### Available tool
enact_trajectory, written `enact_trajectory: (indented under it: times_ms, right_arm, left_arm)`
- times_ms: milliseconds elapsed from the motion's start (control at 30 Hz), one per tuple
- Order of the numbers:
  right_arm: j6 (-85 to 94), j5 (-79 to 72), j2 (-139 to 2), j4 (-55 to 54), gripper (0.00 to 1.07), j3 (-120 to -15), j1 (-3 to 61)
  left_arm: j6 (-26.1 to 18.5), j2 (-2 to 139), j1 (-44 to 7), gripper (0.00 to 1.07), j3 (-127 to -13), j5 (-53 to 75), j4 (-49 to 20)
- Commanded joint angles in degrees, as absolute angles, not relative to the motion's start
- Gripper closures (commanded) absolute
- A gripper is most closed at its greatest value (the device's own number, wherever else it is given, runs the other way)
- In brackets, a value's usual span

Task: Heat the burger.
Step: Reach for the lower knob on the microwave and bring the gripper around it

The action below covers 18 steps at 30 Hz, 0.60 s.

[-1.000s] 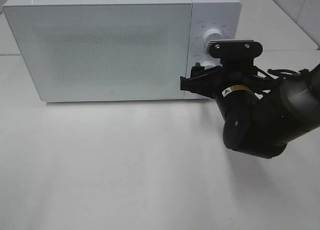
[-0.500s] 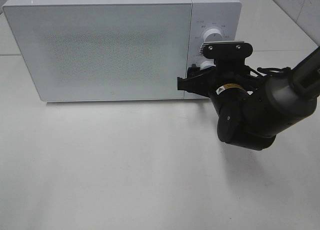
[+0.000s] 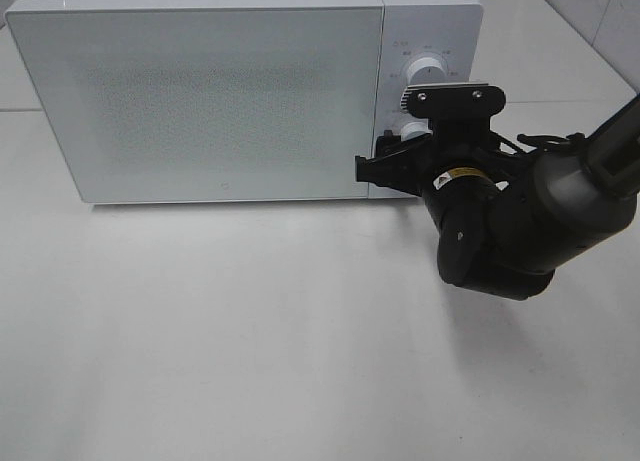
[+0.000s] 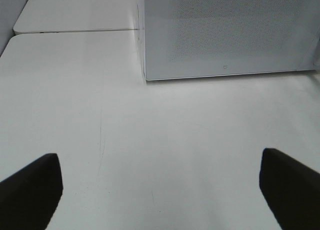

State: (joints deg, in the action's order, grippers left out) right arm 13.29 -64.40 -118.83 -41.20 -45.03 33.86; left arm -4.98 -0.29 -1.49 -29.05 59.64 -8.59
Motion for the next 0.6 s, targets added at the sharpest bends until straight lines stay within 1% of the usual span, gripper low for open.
enact_trajectory:
  times_ms: [33,300,533,567,600]
  right_arm:
    - [12.9,-65.0,-118.2,-40.0,0.34,-45.9,33.7]
    - [13.2,-65.4,-118.0,-42.2,0.35,-45.9,36.2]
    - [13.2,-66.5,-118.0,-43.3,0.35,-45.9,36.1]
    - [13.2,-66.5,-118.0,-43.3,0.36,-45.9,36.1]
    - [13.0,-66.5,-118.0,-43.3,0.39,-45.9,36.1]
  left_arm:
    - [-4.6,-1.7,-1.4,0.06,-28.7,59.5,-8.8]
    - [-4.6,-1.7,-1.4,0.06,-28.7,59.5,-8.8]
    - [-4.6,-1.7,-1.4,0.06,-28.7,59.5,-8.8]
    - [-4.6,-1.7,-1.4,0.06,-28.7,59.5,-8.8]
    - [-4.6,-1.7,-1.4,0.06,-28.7,59.5,-8.8]
